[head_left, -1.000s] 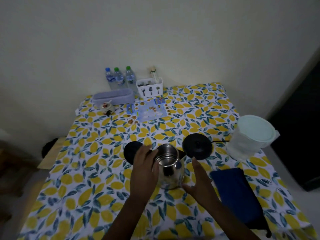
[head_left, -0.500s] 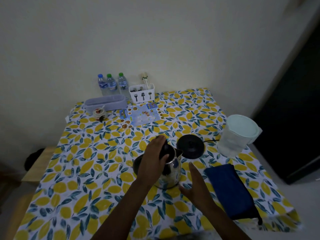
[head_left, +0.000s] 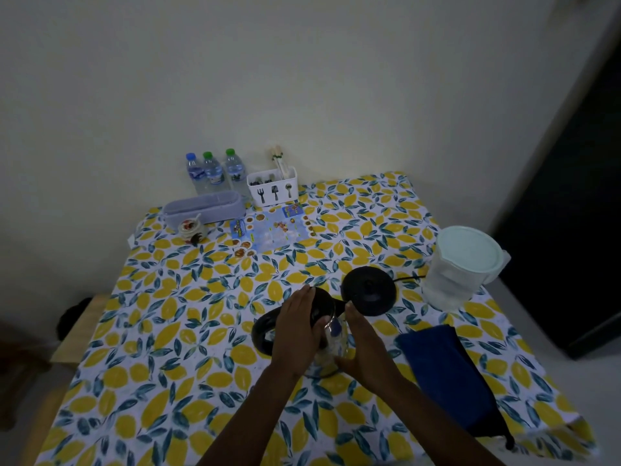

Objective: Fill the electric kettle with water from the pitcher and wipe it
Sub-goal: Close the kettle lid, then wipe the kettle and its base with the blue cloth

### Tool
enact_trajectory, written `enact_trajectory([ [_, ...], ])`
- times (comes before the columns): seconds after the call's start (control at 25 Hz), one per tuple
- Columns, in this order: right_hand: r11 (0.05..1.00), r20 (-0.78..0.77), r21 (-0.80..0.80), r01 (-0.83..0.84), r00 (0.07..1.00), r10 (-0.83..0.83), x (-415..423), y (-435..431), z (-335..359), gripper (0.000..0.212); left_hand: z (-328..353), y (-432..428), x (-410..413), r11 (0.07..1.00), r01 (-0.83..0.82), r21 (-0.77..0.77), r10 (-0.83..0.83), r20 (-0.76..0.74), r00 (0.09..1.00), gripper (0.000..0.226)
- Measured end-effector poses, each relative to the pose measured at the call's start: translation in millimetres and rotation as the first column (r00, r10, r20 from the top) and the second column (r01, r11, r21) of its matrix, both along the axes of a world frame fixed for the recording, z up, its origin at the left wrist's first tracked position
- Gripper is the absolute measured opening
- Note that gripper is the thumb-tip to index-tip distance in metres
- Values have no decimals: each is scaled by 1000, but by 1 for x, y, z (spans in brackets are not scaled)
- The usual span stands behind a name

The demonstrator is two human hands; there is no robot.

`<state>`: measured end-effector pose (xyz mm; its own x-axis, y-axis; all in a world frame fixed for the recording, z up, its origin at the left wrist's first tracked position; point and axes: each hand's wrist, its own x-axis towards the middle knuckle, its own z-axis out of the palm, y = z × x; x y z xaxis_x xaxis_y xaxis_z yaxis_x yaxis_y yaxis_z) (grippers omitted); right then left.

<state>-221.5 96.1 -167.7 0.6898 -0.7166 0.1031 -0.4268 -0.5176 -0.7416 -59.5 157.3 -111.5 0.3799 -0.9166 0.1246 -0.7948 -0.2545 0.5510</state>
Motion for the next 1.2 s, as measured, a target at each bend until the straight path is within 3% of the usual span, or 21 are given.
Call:
enact_trajectory([
  [0.28, 998, -54, 22, -54, 997, 55, -9, -12, -2, 103, 6, -13, 1, 993, 1, 118, -10, 71, 997, 64],
  [0.48, 992, -125, -127, 16, 992, -32, -47, -22, -16, 94, 2, -18, -30, 989, 148, 23, -150, 161, 976, 45],
  [0.64, 980, -340, -147, 133, 924, -176, -98, -34, -34, 87, -19, -36, -77, 984, 181, -8, -179, 88, 980, 41],
  [0.84, 963, -651, -125, 241, 712, -262, -155, -45, -80, 83, -56, -44, -121, 940, 290, 180, -292, -16, 956, 41],
  [0.96, 964, -707, -127, 235, 660, -254, -169, -48, -97, 78, -72, -45, -137, 898, 358, 256, -350, -76, 934, 46],
  [1.2, 981, -697, -108, 161, 692, -190, -175, -61, -96, 67, -80, -51, -150, 903, 313, 294, -290, -120, 949, 39],
])
